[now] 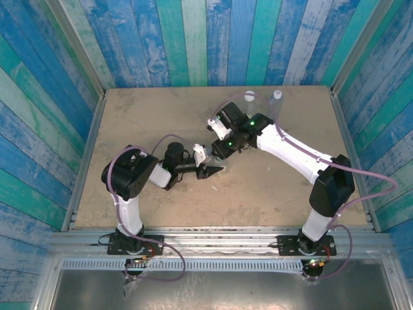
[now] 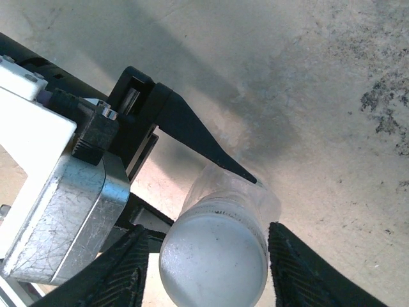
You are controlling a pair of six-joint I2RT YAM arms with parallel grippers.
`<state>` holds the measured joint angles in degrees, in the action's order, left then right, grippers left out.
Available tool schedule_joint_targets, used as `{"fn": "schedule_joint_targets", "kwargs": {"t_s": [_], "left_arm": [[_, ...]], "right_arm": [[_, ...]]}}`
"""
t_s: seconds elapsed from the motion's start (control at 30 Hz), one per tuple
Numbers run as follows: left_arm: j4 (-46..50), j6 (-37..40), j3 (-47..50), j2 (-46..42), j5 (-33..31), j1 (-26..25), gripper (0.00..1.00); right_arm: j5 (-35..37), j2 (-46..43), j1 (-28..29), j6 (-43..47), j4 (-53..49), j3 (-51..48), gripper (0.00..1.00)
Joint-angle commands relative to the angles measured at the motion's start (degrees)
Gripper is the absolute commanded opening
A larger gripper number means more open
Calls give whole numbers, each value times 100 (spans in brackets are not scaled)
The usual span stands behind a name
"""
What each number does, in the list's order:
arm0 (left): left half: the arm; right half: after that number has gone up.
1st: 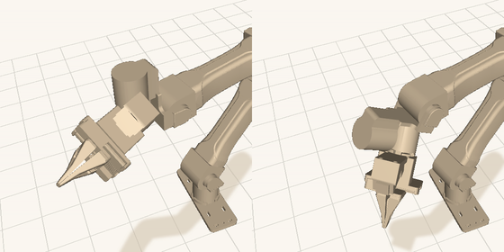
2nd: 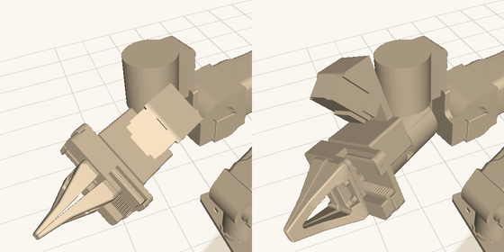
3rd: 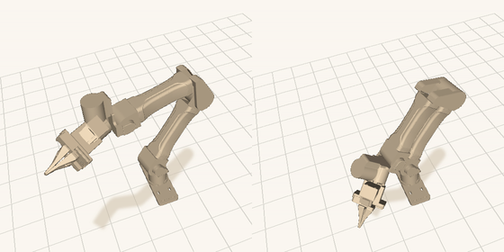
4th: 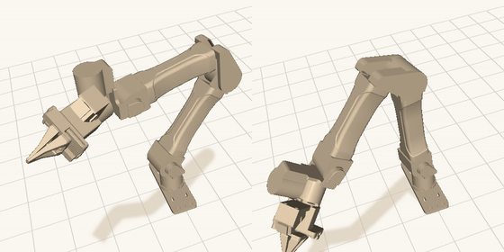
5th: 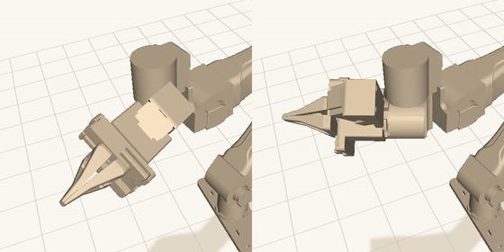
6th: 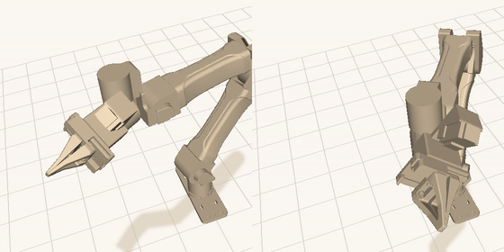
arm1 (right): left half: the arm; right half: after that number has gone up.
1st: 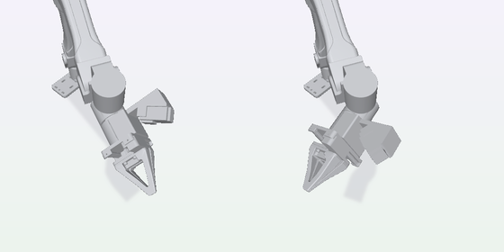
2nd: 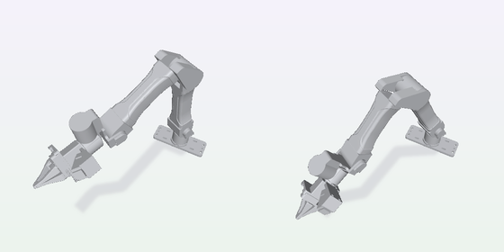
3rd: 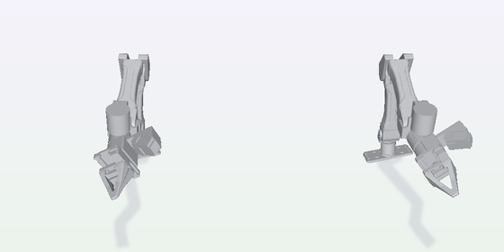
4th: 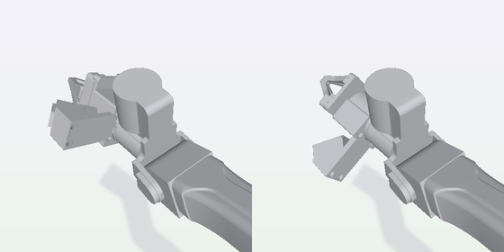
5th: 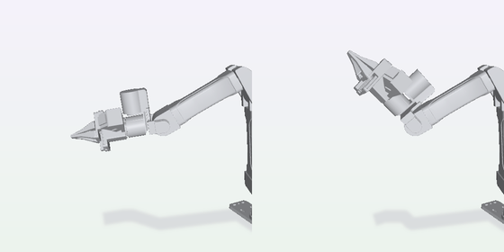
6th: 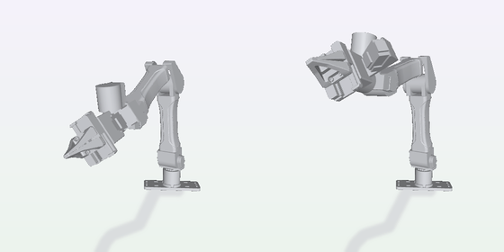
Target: Screw on the bottle caps
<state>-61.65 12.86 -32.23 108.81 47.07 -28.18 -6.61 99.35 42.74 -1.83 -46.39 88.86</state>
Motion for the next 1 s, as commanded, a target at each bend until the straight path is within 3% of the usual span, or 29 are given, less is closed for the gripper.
{"fn": "schedule_joint_targets", "kwargs": {"t_s": [0.0, 0.23, 0.5, 0.97], "left_arm": [[267, 68, -32, 272, -48, -12, 60], [284, 76, -27, 261, -32, -12, 60], [302, 58, -39, 280, -38, -9, 60], [354, 50, -56, 287, -40, -12, 60]], "right_arm": [[35, -111, 33, 43, -36, 111, 56], [-167, -392, -169, -48, 192, -55, 60], [-1412, -589, -730, -567, 879, -625, 48], [-1428, -376, -933, -512, 876, -943, 37]]}}
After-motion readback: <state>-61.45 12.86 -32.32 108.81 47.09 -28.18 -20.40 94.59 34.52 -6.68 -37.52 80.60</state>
